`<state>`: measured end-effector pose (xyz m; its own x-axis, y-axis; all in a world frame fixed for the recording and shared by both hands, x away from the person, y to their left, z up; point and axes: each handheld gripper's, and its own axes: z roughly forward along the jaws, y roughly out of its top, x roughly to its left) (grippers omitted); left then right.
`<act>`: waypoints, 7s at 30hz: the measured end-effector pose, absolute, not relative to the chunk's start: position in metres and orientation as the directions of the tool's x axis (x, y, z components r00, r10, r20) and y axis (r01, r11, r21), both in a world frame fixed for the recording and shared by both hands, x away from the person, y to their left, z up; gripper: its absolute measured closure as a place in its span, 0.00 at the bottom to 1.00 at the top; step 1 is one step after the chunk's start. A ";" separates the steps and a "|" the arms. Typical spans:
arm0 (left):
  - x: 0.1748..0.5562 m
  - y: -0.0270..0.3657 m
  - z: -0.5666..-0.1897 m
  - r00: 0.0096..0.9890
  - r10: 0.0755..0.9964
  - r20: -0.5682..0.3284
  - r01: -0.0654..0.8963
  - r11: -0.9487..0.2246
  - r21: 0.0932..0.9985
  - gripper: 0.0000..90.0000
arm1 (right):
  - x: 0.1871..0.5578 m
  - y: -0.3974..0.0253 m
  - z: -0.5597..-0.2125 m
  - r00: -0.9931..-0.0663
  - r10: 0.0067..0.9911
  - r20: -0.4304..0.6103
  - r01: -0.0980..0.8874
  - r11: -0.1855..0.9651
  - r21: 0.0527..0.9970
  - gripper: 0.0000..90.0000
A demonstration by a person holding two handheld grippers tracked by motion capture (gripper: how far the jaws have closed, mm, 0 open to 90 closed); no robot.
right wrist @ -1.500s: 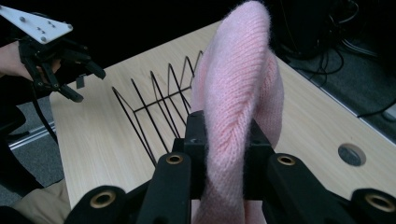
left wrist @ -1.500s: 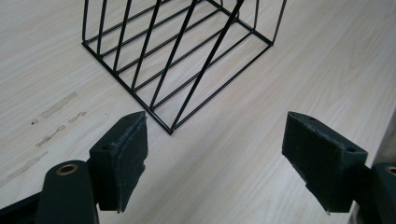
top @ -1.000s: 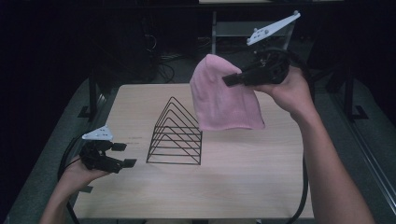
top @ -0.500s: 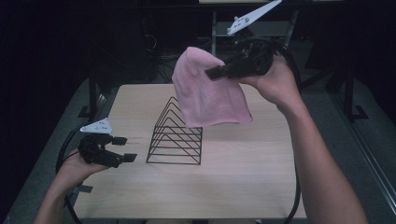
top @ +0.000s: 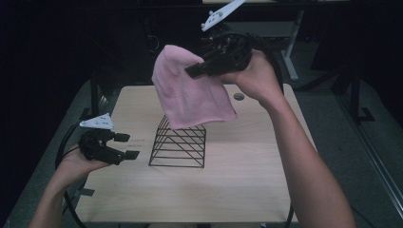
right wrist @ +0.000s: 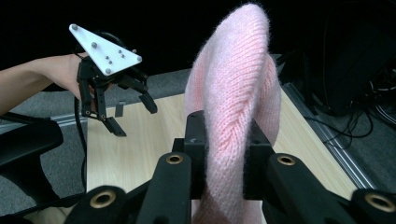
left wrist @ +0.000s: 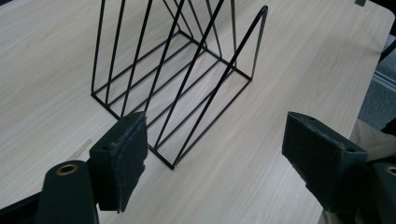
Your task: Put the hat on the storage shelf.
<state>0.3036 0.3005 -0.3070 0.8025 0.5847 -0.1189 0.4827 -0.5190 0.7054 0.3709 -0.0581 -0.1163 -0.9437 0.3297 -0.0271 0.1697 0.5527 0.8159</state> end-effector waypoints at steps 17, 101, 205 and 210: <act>0.315 0.301 -0.288 0.822 0.554 -0.127 0.456 -0.510 0.729 0.25 | 0.375 -0.015 -0.116 -0.963 0.267 -0.028 0.131 0.558 0.819 0.85; 0.363 0.264 -0.309 0.837 0.539 -0.094 0.435 -0.552 0.712 0.94 | 0.413 -0.055 -0.211 -0.932 0.353 0.082 0.249 0.461 0.852 0.85; 0.343 0.273 -0.402 0.806 0.591 0.039 0.487 -0.698 0.526 0.96 | 0.383 -0.030 -0.322 -0.951 0.211 0.226 0.306 0.545 0.781 0.78; 0.343 0.274 -0.409 0.801 0.597 0.028 0.499 -0.694 0.519 0.96 | 0.383 -0.030 -0.330 -0.949 0.216 0.228 0.312 0.553 0.773 0.76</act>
